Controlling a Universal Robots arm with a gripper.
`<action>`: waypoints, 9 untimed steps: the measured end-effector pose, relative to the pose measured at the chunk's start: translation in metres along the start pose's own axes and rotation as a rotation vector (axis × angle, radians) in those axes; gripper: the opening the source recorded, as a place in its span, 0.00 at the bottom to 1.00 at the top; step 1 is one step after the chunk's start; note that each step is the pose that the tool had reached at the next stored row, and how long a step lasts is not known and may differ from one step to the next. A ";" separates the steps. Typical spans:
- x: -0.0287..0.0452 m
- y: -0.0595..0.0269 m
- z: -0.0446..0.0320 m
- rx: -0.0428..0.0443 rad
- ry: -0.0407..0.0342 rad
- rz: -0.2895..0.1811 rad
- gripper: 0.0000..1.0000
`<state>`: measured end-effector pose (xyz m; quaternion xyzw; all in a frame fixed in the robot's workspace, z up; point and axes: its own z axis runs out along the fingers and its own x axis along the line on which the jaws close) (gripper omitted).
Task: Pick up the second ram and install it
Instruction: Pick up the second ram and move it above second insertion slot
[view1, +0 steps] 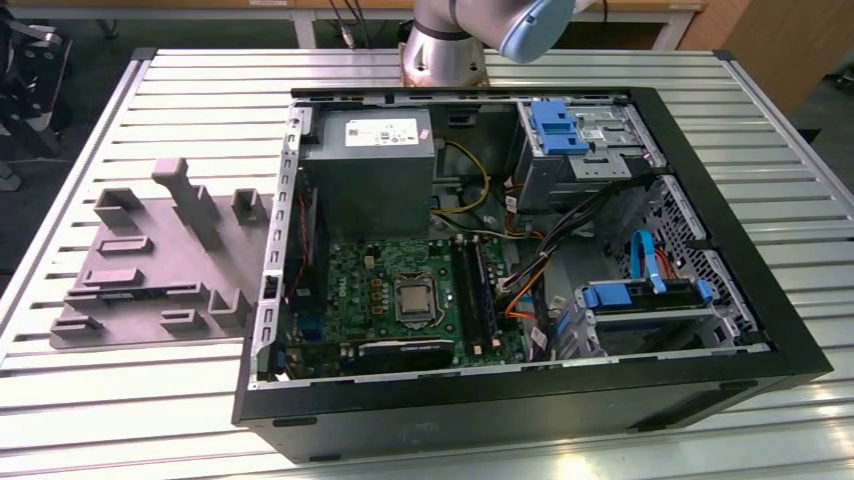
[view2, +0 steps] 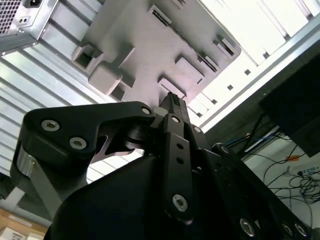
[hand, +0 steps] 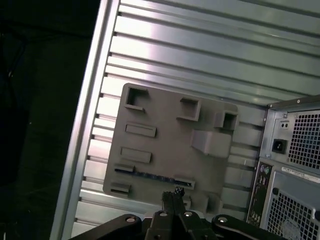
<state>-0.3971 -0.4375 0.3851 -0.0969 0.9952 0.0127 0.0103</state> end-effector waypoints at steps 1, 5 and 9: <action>0.0000 0.0000 0.0003 -0.0003 0.0004 -0.019 0.11; 0.0001 0.0000 0.0017 -0.0020 0.0021 -0.091 0.11; 0.0001 0.0000 0.0030 -0.0037 0.0038 -0.165 0.11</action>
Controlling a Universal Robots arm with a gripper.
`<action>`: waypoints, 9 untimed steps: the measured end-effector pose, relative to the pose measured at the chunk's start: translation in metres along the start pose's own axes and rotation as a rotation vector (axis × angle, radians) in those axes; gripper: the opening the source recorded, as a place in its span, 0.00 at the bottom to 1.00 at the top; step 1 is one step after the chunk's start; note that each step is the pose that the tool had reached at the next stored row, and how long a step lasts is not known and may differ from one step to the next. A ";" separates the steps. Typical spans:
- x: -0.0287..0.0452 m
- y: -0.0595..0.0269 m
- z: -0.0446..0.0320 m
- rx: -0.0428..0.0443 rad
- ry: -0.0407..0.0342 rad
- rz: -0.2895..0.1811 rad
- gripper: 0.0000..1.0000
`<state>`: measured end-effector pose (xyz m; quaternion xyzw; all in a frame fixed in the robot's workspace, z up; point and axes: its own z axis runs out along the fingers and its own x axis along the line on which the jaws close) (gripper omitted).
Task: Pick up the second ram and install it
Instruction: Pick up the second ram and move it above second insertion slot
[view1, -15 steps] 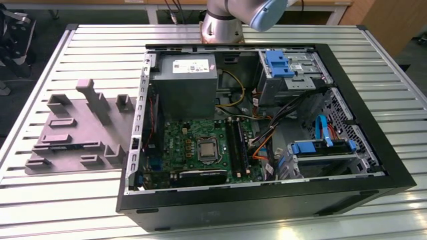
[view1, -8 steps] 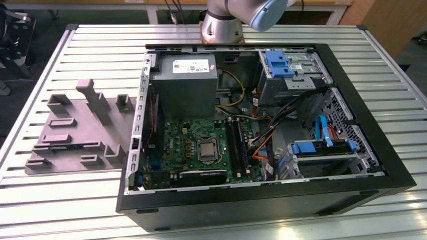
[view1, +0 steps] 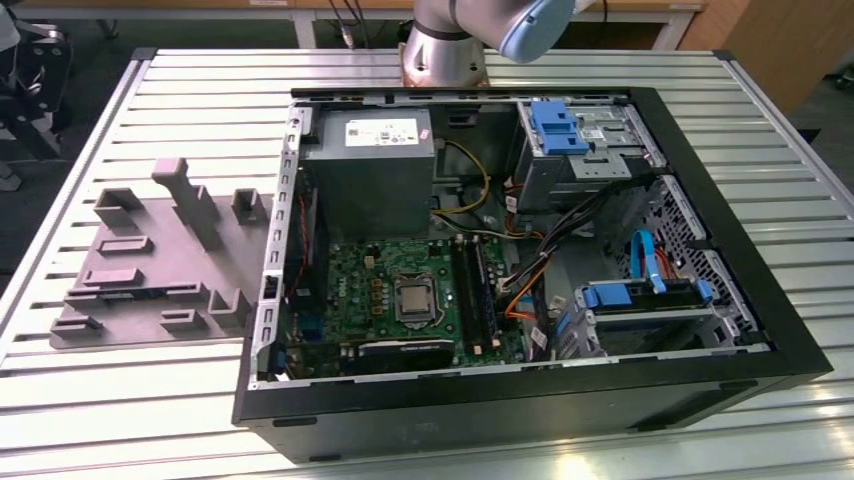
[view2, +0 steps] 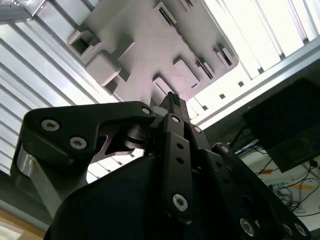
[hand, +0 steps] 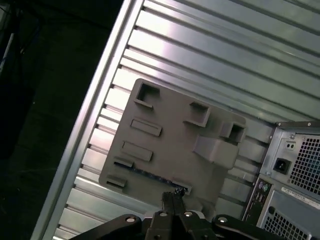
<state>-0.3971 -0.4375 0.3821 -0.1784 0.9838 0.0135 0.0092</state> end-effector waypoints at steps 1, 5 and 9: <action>0.0000 0.0000 0.0003 -0.0004 0.0005 -0.018 0.11; 0.0000 0.0000 0.0014 -0.0021 0.0022 -0.091 0.11; 0.0001 -0.0001 0.0022 -0.0037 0.0039 -0.163 0.11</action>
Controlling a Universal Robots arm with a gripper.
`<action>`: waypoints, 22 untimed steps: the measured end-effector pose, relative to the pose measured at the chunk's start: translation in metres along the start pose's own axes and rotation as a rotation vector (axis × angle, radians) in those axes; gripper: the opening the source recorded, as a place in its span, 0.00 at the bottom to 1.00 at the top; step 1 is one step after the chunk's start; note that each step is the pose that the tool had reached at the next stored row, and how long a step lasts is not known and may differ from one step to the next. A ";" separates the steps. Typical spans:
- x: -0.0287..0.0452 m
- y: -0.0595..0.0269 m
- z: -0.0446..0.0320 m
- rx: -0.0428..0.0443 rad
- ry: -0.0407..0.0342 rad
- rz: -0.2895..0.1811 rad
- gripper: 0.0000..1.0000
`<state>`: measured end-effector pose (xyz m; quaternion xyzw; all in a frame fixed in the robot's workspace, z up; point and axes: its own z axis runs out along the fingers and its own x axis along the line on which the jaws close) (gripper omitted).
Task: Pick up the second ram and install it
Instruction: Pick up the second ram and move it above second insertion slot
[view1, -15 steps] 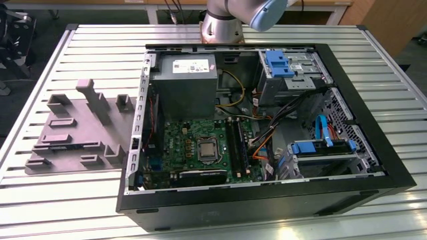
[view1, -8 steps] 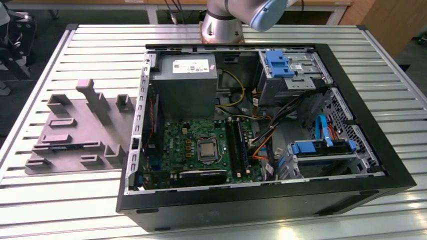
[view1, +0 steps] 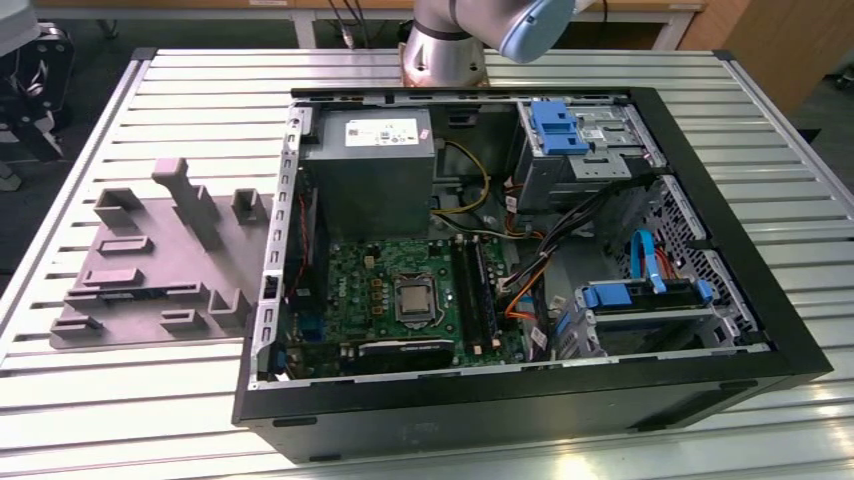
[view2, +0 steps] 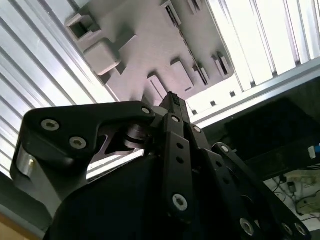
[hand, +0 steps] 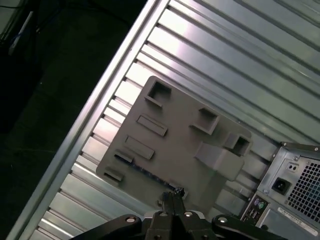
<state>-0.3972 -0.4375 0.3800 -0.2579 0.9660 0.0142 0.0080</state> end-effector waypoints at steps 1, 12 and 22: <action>0.0000 0.0000 0.0001 -0.0004 0.0004 -0.018 0.11; 0.0001 0.0000 0.0009 -0.0046 0.0046 -0.200 0.11; 0.0001 0.0000 0.0020 -0.0086 0.0086 -0.376 0.11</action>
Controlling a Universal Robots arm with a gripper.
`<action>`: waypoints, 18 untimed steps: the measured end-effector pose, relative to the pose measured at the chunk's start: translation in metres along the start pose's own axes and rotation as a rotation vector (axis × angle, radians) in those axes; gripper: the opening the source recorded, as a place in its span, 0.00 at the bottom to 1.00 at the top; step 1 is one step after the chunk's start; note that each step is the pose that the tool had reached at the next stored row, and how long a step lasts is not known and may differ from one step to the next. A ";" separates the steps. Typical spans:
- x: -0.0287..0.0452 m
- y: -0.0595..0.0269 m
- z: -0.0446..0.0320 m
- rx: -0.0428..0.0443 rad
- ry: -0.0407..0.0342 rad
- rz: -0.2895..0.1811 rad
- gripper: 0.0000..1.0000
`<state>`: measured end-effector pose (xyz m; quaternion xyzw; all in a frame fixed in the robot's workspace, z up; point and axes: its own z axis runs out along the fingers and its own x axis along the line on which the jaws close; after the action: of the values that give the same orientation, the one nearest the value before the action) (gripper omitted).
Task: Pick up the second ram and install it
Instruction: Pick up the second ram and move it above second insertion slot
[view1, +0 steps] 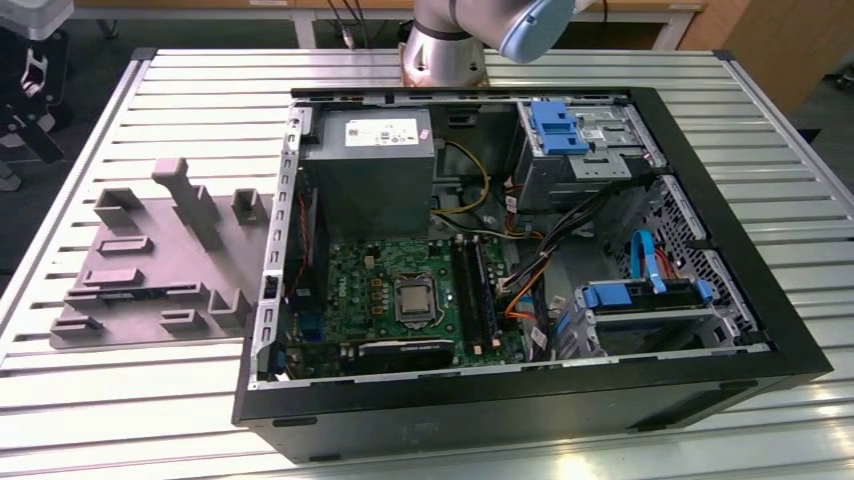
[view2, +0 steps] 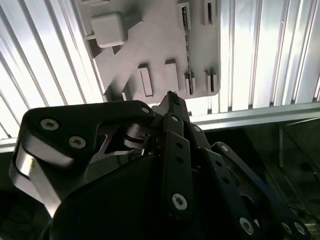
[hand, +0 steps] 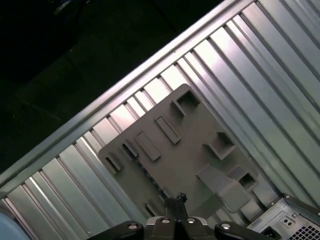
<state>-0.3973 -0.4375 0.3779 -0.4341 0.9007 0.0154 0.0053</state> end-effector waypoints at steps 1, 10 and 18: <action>0.0000 0.0000 0.0001 -0.0004 0.0005 -0.018 0.11; 0.0000 0.0000 0.0019 -0.0041 0.0042 -0.179 0.11; 0.0001 -0.0001 0.0046 -0.0074 0.0075 -0.324 0.11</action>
<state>-0.3973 -0.4375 0.3733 -0.5736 0.8190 0.0161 0.0027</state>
